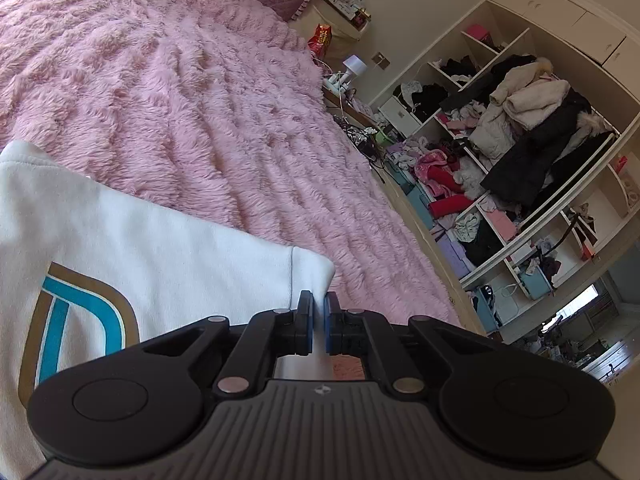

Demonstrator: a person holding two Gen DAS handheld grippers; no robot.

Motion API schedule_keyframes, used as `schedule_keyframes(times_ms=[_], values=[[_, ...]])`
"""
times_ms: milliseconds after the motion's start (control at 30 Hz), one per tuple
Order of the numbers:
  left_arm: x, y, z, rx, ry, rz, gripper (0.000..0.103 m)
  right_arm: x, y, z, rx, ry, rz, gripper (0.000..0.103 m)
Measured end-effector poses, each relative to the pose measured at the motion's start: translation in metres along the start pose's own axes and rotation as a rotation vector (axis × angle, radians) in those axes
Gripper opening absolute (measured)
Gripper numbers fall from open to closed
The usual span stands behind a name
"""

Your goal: Fold small clothes

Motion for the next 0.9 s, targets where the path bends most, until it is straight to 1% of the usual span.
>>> schedule_keyframes(times_ms=[67, 133, 167, 200, 233, 300, 333, 400, 467, 533, 567, 667, 733, 800, 833, 900], values=[[-0.001, 0.001, -0.006, 0.027, -0.021, 0.005, 0.004, -0.001, 0.006, -0.001, 0.005, 0.005, -0.011, 0.003], [-0.001, 0.003, -0.007, 0.034, -0.028, 0.007, 0.004, -0.002, 0.010, -0.006, 0.034, 0.001, -0.024, 0.005], [0.000, 0.004, -0.004, 0.025, -0.032, 0.006, 0.004, -0.005, 0.011, -0.007, 0.043, 0.001, -0.036, 0.011], [0.000, 0.005, 0.000, 0.022, -0.029, 0.007, 0.004, -0.007, 0.012, -0.008, 0.051, -0.001, -0.038, 0.013], [-0.001, 0.005, 0.006, 0.015, -0.029, -0.004, 0.005, -0.008, 0.011, -0.009, 0.053, -0.002, -0.030, 0.013], [-0.003, 0.007, 0.023, 0.004, -0.037, -0.017, 0.007, -0.008, 0.010, -0.006, 0.037, 0.030, 0.016, 0.022], [-0.004, 0.008, 0.033, 0.000, -0.032, -0.021, 0.008, -0.009, 0.008, -0.003, 0.022, 0.054, 0.042, 0.028], [-0.006, 0.010, 0.060, -0.009, -0.042, -0.039, 0.010, -0.013, 0.003, 0.005, 0.013, 0.054, 0.052, 0.029], [-0.007, 0.017, 0.091, -0.018, -0.055, -0.066, 0.012, -0.021, -0.006, 0.011, 0.005, 0.026, 0.031, 0.029], [-0.004, 0.028, 0.123, -0.032, -0.082, -0.083, 0.020, -0.026, -0.017, 0.012, -0.020, -0.018, 0.032, 0.029], [-0.003, 0.037, 0.141, -0.037, -0.102, -0.089, 0.020, -0.030, -0.026, 0.011, -0.040, -0.059, 0.023, 0.032], [0.002, 0.066, 0.181, -0.037, -0.177, -0.115, 0.022, -0.039, -0.056, -0.005, -0.052, -0.185, -0.040, 0.038], [0.005, 0.088, 0.200, -0.030, -0.228, -0.133, 0.022, -0.042, -0.074, -0.025, -0.053, -0.241, -0.069, 0.041], [0.008, 0.109, 0.212, -0.027, -0.259, -0.136, 0.023, -0.037, -0.093, -0.051, -0.046, -0.249, -0.047, 0.042], [0.009, 0.117, 0.216, -0.021, -0.257, -0.128, 0.023, -0.031, -0.101, -0.066, -0.038, -0.243, -0.007, 0.042], [0.013, 0.130, 0.220, -0.018, -0.256, -0.102, 0.024, -0.021, -0.112, -0.089, -0.008, -0.241, 0.025, 0.042]])
Point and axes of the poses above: each gripper's, at about its wrist camera, not at the fingertips, and z roughly against the way its jaws point, x to its left, y to its underside, the point moved 3 cm from there along -z, roughly the way its jaws point, and after that the axes turned 4 degrees about y, right-handed, at the moved point
